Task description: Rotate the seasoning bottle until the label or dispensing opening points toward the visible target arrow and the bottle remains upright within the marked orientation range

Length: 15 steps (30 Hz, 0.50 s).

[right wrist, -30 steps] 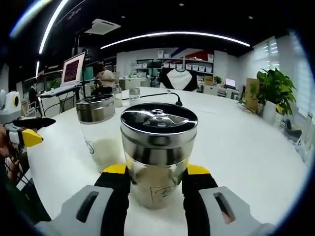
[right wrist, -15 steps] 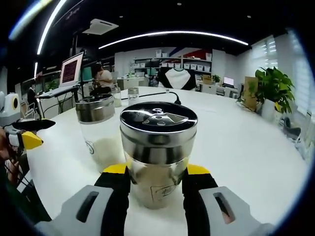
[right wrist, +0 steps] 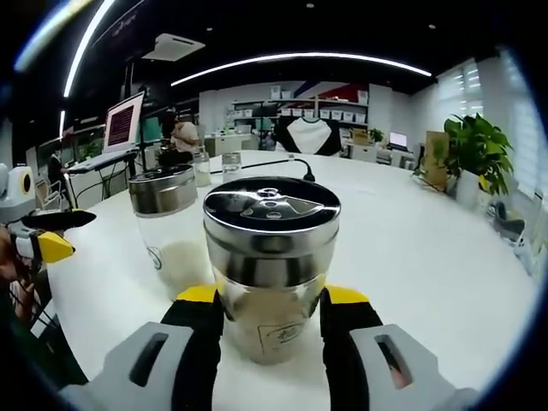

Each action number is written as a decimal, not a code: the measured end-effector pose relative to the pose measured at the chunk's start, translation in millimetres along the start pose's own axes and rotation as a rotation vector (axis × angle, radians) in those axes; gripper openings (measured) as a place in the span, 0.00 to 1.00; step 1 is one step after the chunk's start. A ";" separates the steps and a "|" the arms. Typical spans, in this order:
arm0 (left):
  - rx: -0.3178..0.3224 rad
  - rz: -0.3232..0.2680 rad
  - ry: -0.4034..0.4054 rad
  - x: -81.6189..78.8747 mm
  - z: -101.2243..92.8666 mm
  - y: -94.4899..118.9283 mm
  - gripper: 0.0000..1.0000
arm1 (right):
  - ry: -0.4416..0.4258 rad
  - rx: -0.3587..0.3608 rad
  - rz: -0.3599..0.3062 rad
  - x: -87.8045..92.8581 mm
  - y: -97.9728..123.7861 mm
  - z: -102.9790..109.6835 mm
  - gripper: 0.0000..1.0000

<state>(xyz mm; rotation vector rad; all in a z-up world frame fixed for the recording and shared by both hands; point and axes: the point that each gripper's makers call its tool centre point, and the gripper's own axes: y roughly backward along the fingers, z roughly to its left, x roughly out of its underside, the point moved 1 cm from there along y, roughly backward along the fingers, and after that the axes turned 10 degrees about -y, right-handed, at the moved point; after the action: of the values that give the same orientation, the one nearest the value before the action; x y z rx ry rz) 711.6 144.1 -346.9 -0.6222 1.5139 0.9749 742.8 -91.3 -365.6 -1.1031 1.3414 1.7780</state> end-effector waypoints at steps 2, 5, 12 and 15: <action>-0.001 -0.003 -0.001 -1.0 0.2 0.2 0.92 | 0.014 -0.009 -0.004 -3.0 2.9 0.0 0.53; -0.002 -0.001 0.001 0.0 0.2 0.0 0.92 | 0.029 -0.031 -0.007 -6.5 6.5 1.4 0.56; 0.002 0.000 0.002 0.4 -0.8 -0.4 0.92 | 0.070 -0.122 0.007 -9.2 10.6 7.4 0.56; -0.001 0.001 0.001 0.3 0.1 -0.1 0.92 | 0.076 -0.192 0.012 -10.4 12.5 12.3 0.57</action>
<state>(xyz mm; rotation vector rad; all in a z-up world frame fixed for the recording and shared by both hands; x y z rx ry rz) 711.6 144.2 -347.2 -0.6230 1.5146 0.9764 733.6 -83.0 -349.5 -1.2796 1.2425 1.9219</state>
